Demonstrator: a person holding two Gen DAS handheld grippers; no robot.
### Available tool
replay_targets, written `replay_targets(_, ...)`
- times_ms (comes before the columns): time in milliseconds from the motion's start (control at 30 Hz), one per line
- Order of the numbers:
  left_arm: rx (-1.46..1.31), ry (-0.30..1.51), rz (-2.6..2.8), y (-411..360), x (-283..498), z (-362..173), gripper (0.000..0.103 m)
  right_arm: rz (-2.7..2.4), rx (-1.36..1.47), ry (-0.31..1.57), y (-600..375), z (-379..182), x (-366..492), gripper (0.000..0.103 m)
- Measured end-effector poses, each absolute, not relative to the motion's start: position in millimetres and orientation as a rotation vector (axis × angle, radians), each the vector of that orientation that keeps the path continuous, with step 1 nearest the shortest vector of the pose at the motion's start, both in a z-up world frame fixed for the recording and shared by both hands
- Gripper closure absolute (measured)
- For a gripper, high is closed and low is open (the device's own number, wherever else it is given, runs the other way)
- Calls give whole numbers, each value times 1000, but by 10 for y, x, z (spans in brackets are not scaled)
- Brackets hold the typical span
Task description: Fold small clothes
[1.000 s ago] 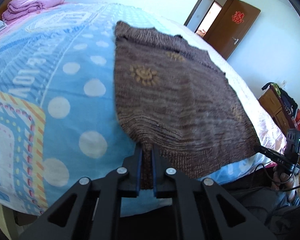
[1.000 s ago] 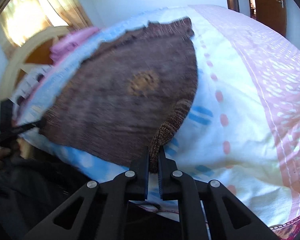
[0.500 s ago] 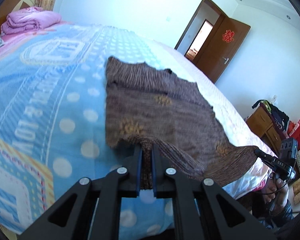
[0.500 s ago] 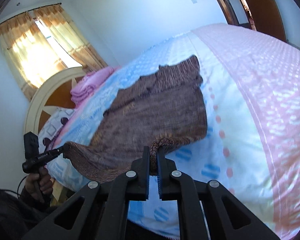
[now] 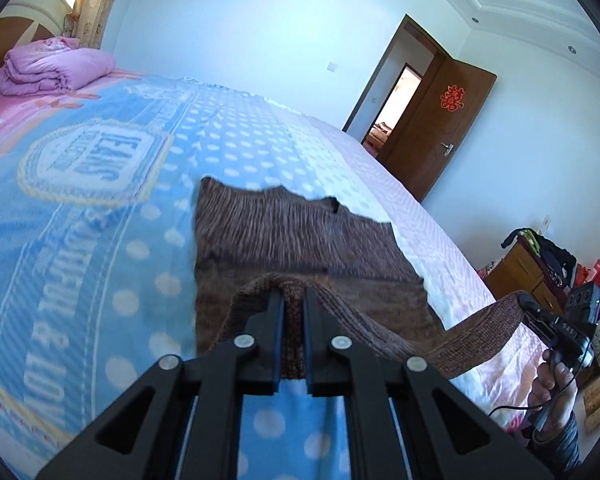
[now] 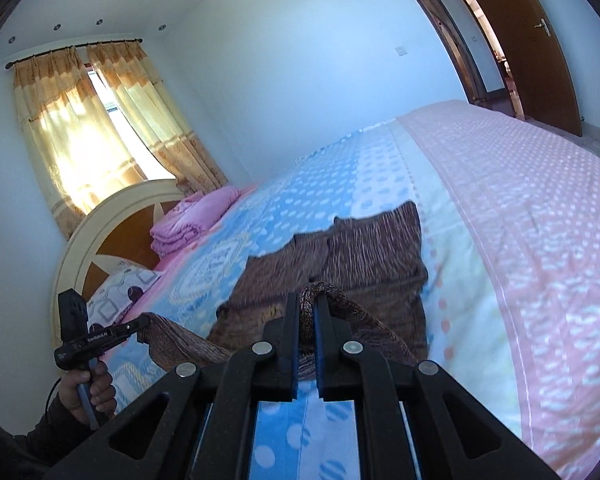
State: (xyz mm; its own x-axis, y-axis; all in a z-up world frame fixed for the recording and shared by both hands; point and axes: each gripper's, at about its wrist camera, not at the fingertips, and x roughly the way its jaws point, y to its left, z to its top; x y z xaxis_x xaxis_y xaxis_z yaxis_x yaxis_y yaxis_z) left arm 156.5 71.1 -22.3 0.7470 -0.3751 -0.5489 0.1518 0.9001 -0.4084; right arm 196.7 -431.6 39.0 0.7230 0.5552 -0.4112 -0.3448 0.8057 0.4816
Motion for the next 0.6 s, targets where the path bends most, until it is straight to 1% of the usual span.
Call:
replay_targets(200,-378,676,-290,790,2019,-143,95,506,390,543,-4231,597,2345,97)
replay_targets(367,-338,691,-255,819,2384,-124,95,485,373,534,-4170,736,2746,97)
replay_targets(600,-317,733,-213,823,2915,-227,95,438,356,550,-4041,726,3326,97)
